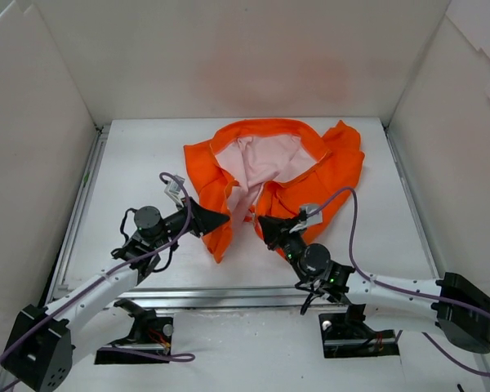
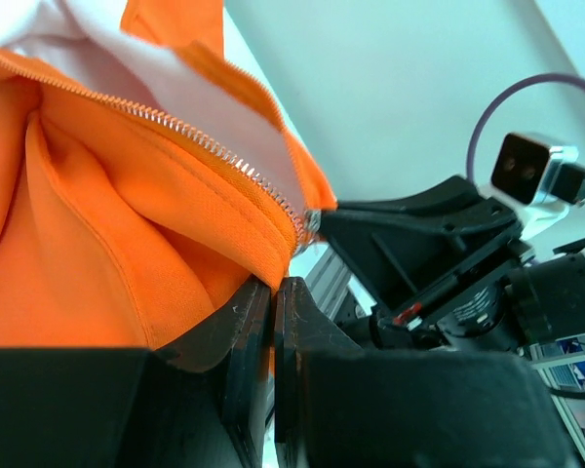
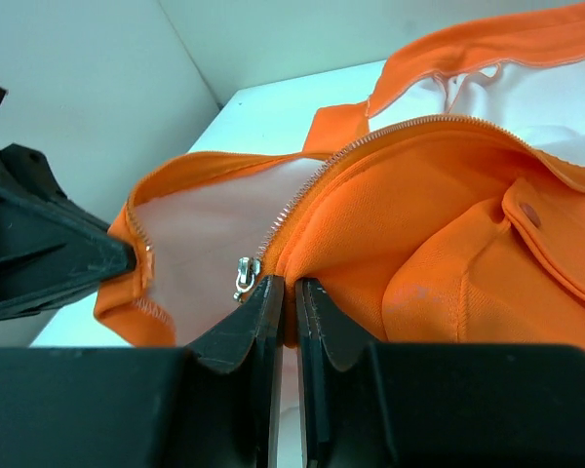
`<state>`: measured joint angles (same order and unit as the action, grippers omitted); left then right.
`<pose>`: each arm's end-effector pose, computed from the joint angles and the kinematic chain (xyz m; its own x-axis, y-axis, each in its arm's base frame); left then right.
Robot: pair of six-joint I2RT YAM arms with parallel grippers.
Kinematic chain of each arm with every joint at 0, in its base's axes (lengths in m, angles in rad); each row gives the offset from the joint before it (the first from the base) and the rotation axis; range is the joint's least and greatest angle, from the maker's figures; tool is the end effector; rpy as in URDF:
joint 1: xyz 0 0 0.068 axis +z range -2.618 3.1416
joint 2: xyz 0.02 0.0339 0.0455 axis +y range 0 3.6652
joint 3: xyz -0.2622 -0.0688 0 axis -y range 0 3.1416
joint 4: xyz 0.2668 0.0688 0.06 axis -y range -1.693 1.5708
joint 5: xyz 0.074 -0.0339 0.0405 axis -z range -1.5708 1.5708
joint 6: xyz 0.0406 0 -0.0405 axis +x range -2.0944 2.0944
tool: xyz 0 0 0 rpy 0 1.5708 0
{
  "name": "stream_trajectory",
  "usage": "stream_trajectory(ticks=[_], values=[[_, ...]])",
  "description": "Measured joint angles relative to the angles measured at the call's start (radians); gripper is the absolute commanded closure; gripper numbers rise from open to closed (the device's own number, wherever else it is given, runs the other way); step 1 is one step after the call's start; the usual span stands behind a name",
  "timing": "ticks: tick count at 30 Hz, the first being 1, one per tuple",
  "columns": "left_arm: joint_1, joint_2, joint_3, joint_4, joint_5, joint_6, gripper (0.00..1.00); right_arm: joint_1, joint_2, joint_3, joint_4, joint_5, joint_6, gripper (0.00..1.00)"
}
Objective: Zip up the jacket
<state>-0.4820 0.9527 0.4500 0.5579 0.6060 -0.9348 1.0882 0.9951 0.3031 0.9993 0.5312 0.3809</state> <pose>0.2001 -0.1308 0.2571 -0.6829 -0.3890 -0.6184 0.5650 0.2554 -0.7846 0.1226 0.1896 0.2424 -0.0703 0.5565 -0.8279 -0.5532 0.6689 0.4966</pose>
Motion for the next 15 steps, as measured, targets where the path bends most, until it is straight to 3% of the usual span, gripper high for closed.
stream_trajectory(ticks=[15], values=[[-0.051, 0.068, 0.027, 0.103, -0.025, -0.009, 1.0, 0.0, 0.035, 0.013, 0.045, -0.066, 0.015, 1.0]])
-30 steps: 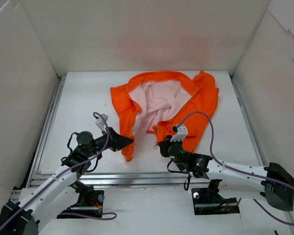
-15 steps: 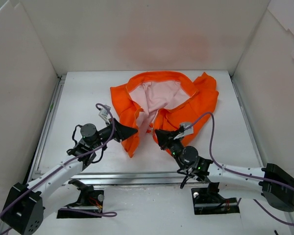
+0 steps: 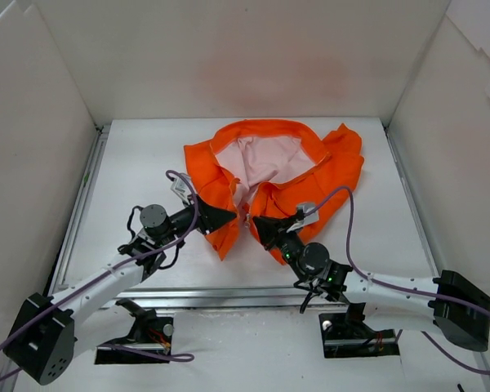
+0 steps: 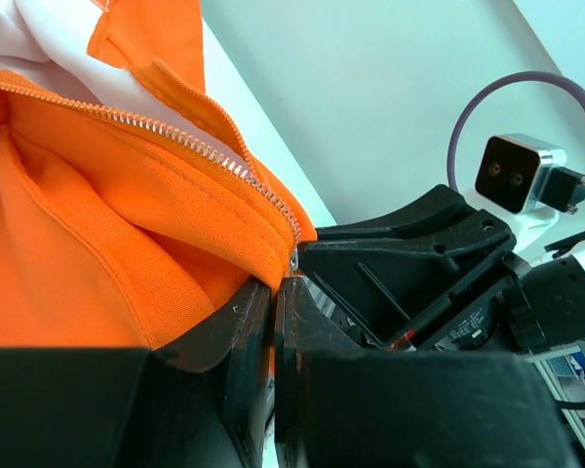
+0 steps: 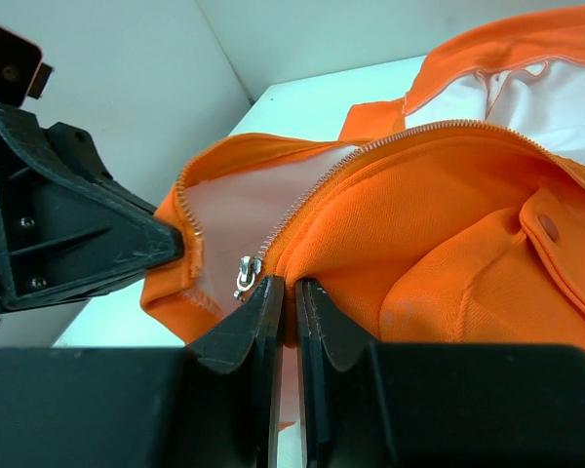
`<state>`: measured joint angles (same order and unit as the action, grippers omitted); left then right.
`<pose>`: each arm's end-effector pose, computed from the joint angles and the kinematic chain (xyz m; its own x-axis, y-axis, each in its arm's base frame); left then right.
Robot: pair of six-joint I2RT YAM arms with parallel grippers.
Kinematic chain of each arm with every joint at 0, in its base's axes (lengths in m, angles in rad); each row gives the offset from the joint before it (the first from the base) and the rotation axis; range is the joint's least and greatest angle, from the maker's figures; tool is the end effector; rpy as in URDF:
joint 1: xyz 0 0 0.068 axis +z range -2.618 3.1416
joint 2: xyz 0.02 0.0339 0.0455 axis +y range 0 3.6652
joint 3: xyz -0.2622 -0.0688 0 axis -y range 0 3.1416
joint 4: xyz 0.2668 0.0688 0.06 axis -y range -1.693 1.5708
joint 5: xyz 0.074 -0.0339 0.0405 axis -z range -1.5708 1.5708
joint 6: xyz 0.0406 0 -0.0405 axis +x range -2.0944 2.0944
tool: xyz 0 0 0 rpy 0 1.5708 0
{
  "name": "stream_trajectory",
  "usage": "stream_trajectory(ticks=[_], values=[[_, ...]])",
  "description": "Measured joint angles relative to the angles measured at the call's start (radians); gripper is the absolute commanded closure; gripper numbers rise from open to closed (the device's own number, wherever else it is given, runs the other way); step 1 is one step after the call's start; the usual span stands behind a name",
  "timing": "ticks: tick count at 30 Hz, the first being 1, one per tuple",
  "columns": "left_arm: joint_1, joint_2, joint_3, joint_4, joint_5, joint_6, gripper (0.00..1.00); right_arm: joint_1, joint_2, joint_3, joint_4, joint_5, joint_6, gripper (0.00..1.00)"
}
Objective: Zip up the jacket
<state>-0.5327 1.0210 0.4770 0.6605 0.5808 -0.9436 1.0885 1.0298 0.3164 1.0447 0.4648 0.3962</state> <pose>0.2037 -0.1459 0.2629 -0.6651 -0.3937 -0.6345 0.6058 0.2124 -0.7668 0.1229 0.1956 0.2449 -0.0906 0.5708 -0.8161 -0.6075 0.6177 0.4994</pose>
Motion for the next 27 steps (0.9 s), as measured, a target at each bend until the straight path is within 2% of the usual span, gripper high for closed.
stream_trajectory(ticks=[16, 27], values=[[-0.031, 0.107, 0.064, 0.058, -0.036, 0.026, 1.0, 0.006, -0.009, 0.0, -0.001, -0.01, 0.002, 1.0], [-0.042, 0.114, 0.064, 0.064, -0.035, 0.024, 1.0, 0.007, -0.038, 0.0, -0.001, -0.007, -0.012, 1.0]])
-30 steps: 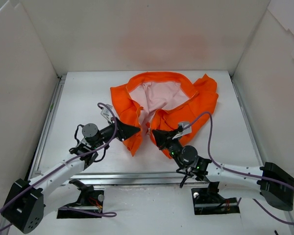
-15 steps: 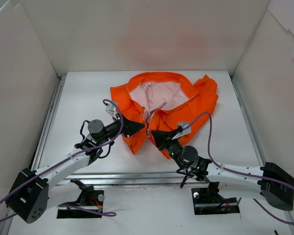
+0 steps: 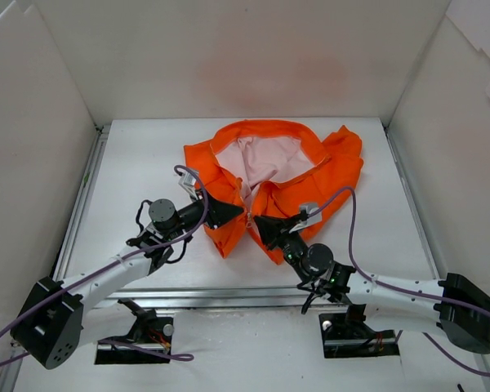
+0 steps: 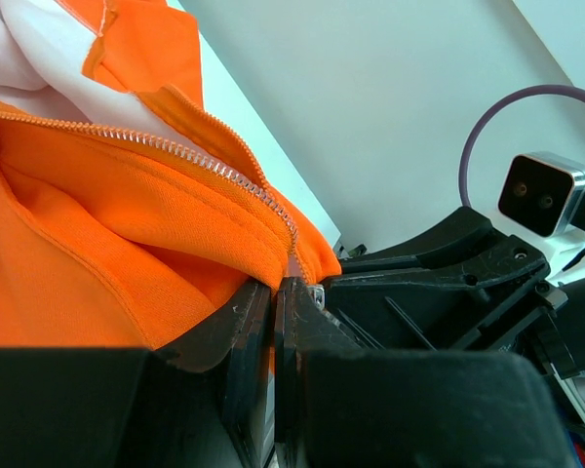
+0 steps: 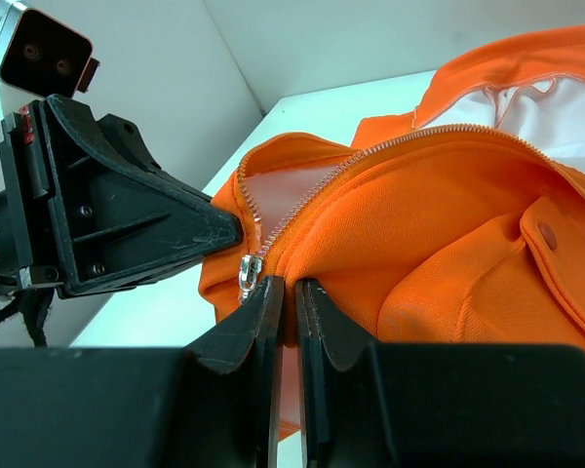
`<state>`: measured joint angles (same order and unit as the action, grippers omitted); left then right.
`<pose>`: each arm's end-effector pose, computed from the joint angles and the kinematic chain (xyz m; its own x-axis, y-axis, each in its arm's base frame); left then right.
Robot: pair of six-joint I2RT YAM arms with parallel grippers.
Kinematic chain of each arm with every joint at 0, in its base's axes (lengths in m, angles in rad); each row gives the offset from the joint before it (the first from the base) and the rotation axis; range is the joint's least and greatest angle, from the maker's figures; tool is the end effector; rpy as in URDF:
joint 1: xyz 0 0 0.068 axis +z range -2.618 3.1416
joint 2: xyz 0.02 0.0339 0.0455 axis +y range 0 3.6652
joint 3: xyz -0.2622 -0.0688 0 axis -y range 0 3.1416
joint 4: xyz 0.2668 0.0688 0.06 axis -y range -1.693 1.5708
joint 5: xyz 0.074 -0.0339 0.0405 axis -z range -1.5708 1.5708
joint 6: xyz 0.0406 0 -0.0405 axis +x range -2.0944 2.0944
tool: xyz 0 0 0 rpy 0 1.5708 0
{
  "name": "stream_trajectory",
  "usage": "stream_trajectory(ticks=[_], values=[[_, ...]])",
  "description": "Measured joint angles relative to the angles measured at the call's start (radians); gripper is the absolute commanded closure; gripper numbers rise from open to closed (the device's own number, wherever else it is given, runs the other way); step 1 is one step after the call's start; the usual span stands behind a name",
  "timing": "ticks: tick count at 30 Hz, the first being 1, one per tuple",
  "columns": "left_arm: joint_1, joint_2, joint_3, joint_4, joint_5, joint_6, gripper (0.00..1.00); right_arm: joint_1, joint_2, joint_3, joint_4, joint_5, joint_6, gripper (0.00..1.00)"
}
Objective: Zip up the jacket
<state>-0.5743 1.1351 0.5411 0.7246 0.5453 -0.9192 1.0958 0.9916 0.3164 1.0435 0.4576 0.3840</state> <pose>0.2168 -0.1653 0.2658 -0.6463 -0.3915 -0.6550 0.6305 0.2096 -0.7474 0.1190 0.1921 0.2528 -0.0756 0.5879 -0.8054 -0.6266 0.6003 0.4970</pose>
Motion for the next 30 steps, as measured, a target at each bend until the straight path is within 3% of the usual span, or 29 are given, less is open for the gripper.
stream_trajectory(ticks=[30], values=[[-0.019, -0.014, 0.0, 0.014, 0.0, -0.005, 1.0, 0.005, -0.023, 0.0, -0.009, 0.026, -0.016, 1.0]])
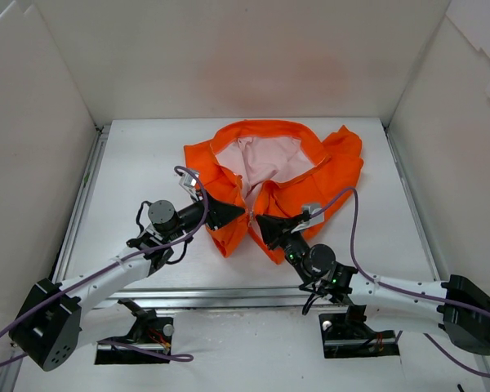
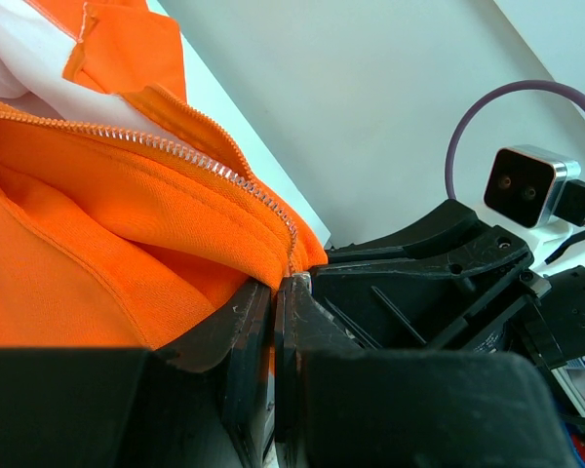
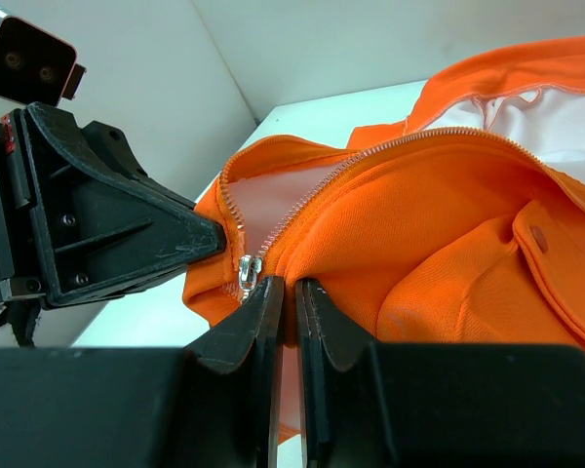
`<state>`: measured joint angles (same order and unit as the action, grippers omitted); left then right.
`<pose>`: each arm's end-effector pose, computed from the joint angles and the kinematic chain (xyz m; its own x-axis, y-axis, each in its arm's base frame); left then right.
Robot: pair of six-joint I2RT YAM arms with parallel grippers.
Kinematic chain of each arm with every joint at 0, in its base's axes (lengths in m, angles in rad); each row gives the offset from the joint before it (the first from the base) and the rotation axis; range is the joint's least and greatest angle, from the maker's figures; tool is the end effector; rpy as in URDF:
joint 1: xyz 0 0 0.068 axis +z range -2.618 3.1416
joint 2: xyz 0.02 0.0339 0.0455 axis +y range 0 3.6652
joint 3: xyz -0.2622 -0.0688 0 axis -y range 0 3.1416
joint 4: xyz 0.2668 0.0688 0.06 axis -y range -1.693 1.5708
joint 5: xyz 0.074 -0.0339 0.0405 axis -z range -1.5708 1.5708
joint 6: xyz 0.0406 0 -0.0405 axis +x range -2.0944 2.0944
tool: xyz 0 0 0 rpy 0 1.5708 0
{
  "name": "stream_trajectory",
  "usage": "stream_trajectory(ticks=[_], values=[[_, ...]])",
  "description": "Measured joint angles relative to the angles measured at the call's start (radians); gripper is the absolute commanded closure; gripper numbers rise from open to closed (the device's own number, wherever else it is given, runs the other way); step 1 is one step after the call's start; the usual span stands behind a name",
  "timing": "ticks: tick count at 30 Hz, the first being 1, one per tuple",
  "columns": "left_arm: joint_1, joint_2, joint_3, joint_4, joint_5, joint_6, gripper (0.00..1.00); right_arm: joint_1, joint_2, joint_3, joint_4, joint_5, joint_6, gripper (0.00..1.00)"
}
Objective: Zip up the jacket
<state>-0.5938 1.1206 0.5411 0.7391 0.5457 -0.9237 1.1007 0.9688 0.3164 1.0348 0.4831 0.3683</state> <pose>0.2114 -0.1682 0.2710 -0.6410 -0.3901 -0.6610 0.6495 0.1833 -0.7380 0.1174 0.1893 0.2563 -0.0563 0.5931 -0.8032 -0.6153 0.6129 0.4957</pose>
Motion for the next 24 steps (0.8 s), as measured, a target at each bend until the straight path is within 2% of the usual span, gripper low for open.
stream_trajectory(ticks=[24], values=[[-0.008, 0.02, 0.0, 0.014, 0.015, -0.008, 1.0, 0.0, 0.003, 0.0, -0.008, 0.0, 0.0, 1.0]])
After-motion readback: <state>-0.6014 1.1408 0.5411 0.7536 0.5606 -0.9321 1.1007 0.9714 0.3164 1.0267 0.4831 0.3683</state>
